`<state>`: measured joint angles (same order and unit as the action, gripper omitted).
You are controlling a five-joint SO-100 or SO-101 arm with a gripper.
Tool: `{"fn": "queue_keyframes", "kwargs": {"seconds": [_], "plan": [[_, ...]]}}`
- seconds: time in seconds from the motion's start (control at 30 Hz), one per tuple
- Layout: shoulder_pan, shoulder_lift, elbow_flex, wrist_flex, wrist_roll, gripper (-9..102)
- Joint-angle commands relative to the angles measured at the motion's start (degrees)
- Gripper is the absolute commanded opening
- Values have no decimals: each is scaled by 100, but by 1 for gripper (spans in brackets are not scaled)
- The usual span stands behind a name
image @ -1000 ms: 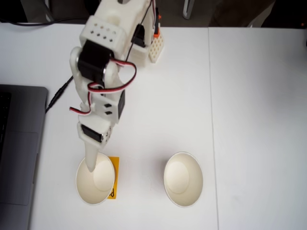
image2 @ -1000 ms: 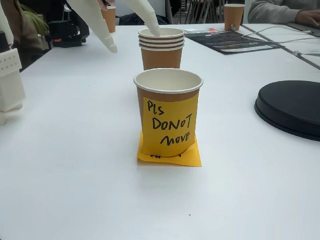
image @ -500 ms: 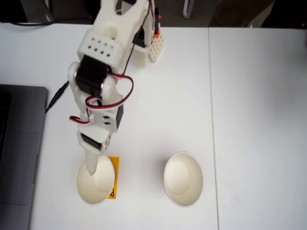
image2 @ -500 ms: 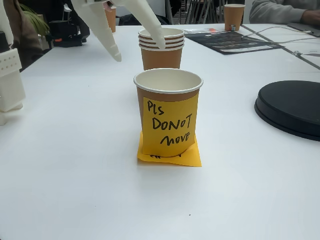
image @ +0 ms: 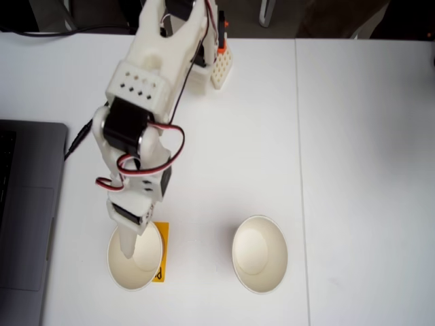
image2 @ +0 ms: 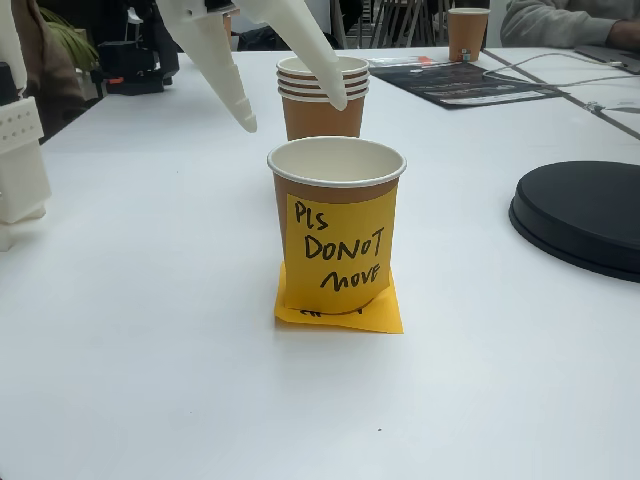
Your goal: Pickup cup and make a pile of cup.
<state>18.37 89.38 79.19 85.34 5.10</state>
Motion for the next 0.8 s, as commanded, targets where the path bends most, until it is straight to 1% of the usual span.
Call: {"fn": "queue_keyframes", "kwargs": {"seconds": [0.0, 0.6, 0.77], "plan": [[70, -9, -475, 26, 44, 31], [79, -562, -483, -44, 53, 31], [220, -677, -492, -44, 26, 31]]}}
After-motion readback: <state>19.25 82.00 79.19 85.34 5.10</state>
